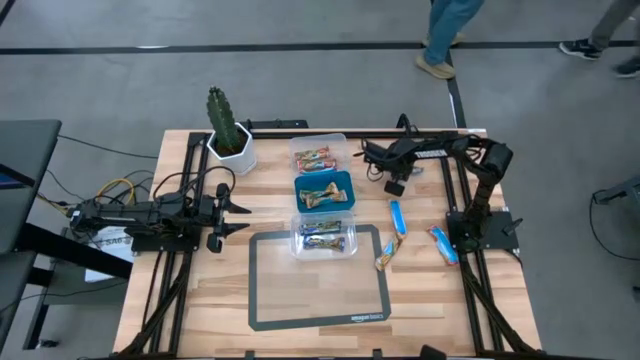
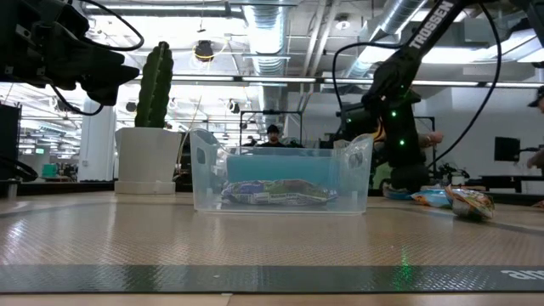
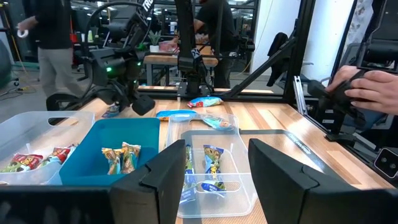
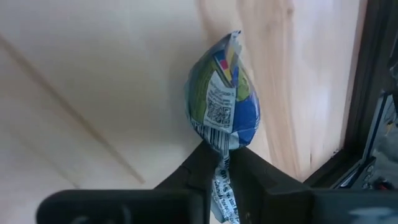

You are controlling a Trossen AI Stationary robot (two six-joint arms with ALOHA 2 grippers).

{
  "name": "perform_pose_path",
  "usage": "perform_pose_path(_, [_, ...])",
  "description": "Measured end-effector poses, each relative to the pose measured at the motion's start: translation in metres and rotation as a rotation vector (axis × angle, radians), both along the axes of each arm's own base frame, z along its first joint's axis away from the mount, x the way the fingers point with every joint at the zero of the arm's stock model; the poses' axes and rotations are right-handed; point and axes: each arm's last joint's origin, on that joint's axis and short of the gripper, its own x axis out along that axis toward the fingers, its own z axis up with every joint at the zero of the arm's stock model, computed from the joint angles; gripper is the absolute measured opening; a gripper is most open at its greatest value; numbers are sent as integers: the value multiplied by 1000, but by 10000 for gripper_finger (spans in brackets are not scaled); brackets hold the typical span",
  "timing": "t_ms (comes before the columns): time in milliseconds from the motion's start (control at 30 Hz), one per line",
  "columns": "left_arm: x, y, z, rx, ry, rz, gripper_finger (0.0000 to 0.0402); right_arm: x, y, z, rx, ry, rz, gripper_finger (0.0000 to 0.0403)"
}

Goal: Pick and place Granola Bars by type
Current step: Put the blue granola bar into the bottom transparent bin

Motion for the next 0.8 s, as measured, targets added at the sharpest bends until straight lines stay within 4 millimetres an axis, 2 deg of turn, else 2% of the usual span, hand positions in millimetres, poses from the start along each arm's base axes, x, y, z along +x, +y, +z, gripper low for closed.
perform_pose_path(200, [0,0,0,0,0,0,168,4,7,7,-19,-36,4,34])
perform_pose_path(400, [0,0,0,0,0,0,168,5,21,38,-81,-142,-4,35])
perform_pose_path(800, [0,0,0,0,0,0,168,-11,92,115,-70,-480,5,36])
